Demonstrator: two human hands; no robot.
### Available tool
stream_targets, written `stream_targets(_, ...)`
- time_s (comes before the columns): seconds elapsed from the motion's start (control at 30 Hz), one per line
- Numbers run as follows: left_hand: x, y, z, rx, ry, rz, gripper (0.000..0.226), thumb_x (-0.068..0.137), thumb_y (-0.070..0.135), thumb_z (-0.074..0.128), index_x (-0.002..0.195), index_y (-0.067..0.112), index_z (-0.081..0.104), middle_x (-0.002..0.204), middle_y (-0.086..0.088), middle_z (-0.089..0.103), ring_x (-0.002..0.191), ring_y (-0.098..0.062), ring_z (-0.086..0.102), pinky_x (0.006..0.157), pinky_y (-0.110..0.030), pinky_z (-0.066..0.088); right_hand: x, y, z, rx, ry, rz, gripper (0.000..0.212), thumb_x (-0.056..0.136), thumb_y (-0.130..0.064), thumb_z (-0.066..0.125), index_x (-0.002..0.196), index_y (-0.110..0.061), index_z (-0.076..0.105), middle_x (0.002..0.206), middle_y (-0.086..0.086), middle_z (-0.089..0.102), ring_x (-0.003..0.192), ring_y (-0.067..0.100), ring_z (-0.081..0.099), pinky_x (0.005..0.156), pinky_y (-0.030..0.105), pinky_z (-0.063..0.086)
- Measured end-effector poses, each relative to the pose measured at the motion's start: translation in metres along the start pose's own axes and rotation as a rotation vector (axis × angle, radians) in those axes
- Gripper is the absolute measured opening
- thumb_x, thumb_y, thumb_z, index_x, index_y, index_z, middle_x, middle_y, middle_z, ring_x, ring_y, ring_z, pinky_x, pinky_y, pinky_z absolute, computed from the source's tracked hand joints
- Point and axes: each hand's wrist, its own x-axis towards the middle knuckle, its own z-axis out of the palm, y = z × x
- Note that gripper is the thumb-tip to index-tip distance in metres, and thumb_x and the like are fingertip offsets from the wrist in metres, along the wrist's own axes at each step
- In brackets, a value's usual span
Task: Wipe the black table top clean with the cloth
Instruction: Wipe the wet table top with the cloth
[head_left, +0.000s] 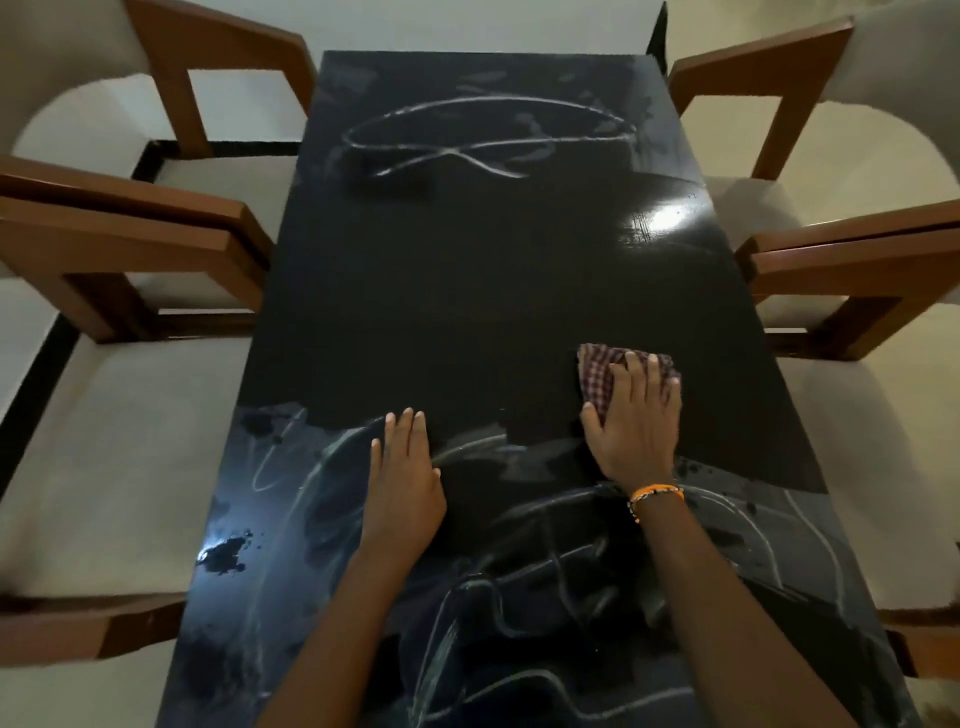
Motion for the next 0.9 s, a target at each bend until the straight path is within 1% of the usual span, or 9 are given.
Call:
stream_targets(0.03, 0.000, -0.006, -0.003, -0.009, 0.005, -0.003, 0.063, 0.095, 0.013, 0.040, 0.147, 0.007, 0.007, 0.158, -0.008, 0.005, 0.145, -0.022, -0.006, 0.116, -0.036, -0.002, 0.003, -0.004, 0.001, 0.028, -0.006, 0.005, 0.065, 0.085, -0.039, 0.052, 0.139, -0.008, 0.034, 0.154, 0.014, 0.025, 0.145, 0.033, 0.014, 0.118, 0.052, 0.008)
stream_targets(0.1, 0.000, -0.019, -0.009, -0.031, 0.017, -0.028, 0.061, 0.095, 0.012, 0.039, 0.147, 0.008, 0.007, 0.158, -0.008, 0.005, 0.145, -0.021, -0.007, 0.116, -0.035, -0.003, 0.006, -0.015, 0.004, 0.064, -0.025, 0.025, 0.070, 0.089, -0.039, 0.049, 0.146, -0.009, 0.022, 0.159, 0.012, 0.012, 0.147, 0.031, 0.006, 0.119, 0.050, 0.006)
stream_targets(0.2, 0.001, -0.041, -0.018, -0.042, 0.028, -0.069, 0.059, 0.096, 0.011, 0.038, 0.147, 0.008, 0.008, 0.158, -0.008, 0.004, 0.145, -0.022, -0.007, 0.116, -0.036, -0.002, 0.005, -0.039, 0.011, 0.031, -0.043, 0.023, 0.071, 0.093, -0.042, 0.041, 0.150, -0.013, 0.011, 0.160, 0.010, 0.005, 0.147, 0.032, 0.001, 0.119, 0.051, 0.006)
stream_targets(0.3, -0.001, -0.064, -0.028, -0.048, 0.035, -0.110, 0.059, 0.095, 0.008, 0.037, 0.147, 0.007, 0.008, 0.158, -0.009, 0.003, 0.145, -0.023, -0.009, 0.118, -0.038, -0.001, 0.003, -0.089, 0.021, 0.035, -0.059, -0.045, 0.070, 0.094, -0.042, 0.039, 0.151, -0.014, 0.010, 0.160, 0.010, 0.005, 0.147, 0.033, 0.001, 0.119, 0.051, 0.007)
stream_targets(0.4, -0.006, -0.089, -0.037, -0.064, 0.041, -0.150, 0.063, 0.091, 0.001, 0.037, 0.147, 0.007, 0.008, 0.158, -0.010, 0.001, 0.145, -0.023, -0.011, 0.117, -0.038, -0.005, -0.004, -0.157, 0.032, 0.056, -0.087, -0.146, 0.070, 0.093, -0.040, 0.039, 0.151, -0.015, 0.010, 0.160, 0.010, 0.006, 0.147, 0.033, 0.002, 0.119, 0.051, 0.007)
stream_targets(0.5, -0.017, -0.118, -0.048, -0.072, 0.022, -0.182, 0.066, 0.090, 0.003, 0.040, 0.147, 0.007, 0.007, 0.158, -0.010, 0.000, 0.144, -0.025, -0.011, 0.115, -0.037, -0.007, -0.017, -0.229, 0.044, 0.084, -0.130, -0.270, 0.069, 0.091, -0.039, 0.037, 0.150, -0.015, 0.010, 0.160, 0.010, 0.006, 0.147, 0.032, 0.003, 0.120, 0.050, 0.005)
stream_targets(0.63, -0.034, -0.154, -0.059, -0.094, 0.012, -0.224, 0.068, 0.087, 0.002, 0.039, 0.147, 0.004, 0.006, 0.157, -0.013, 0.000, 0.145, -0.027, -0.008, 0.116, -0.038, -0.002, -0.033, -0.311, 0.057, 0.105, -0.209, -0.465, 0.068, 0.093, -0.039, 0.036, 0.150, -0.015, 0.008, 0.160, 0.009, 0.005, 0.148, 0.030, 0.002, 0.120, 0.050, 0.003)
stream_targets(0.77, -0.041, -0.177, -0.068, -0.186, 0.018, -0.281, 0.066, 0.087, -0.004, 0.036, 0.146, 0.003, 0.010, 0.157, -0.015, 0.004, 0.145, -0.028, -0.002, 0.117, -0.039, 0.005, -0.044, -0.356, 0.064, 0.102, -0.262, -0.609, 0.068, 0.092, -0.036, 0.038, 0.150, -0.016, 0.010, 0.160, 0.006, 0.005, 0.148, 0.029, 0.000, 0.118, 0.047, -0.004)
stream_targets(0.9, -0.044, -0.187, -0.073, -0.278, -0.017, -0.324, 0.066, 0.087, -0.007, 0.034, 0.147, 0.004, 0.009, 0.157, -0.012, 0.004, 0.146, -0.023, 0.000, 0.117, -0.034, 0.007, -0.052, -0.351, 0.064, 0.086, -0.269, -0.760, 0.064, 0.092, -0.036, 0.039, 0.150, -0.018, 0.015, 0.160, 0.003, 0.010, 0.148, 0.026, 0.002, 0.119, 0.045, -0.002)
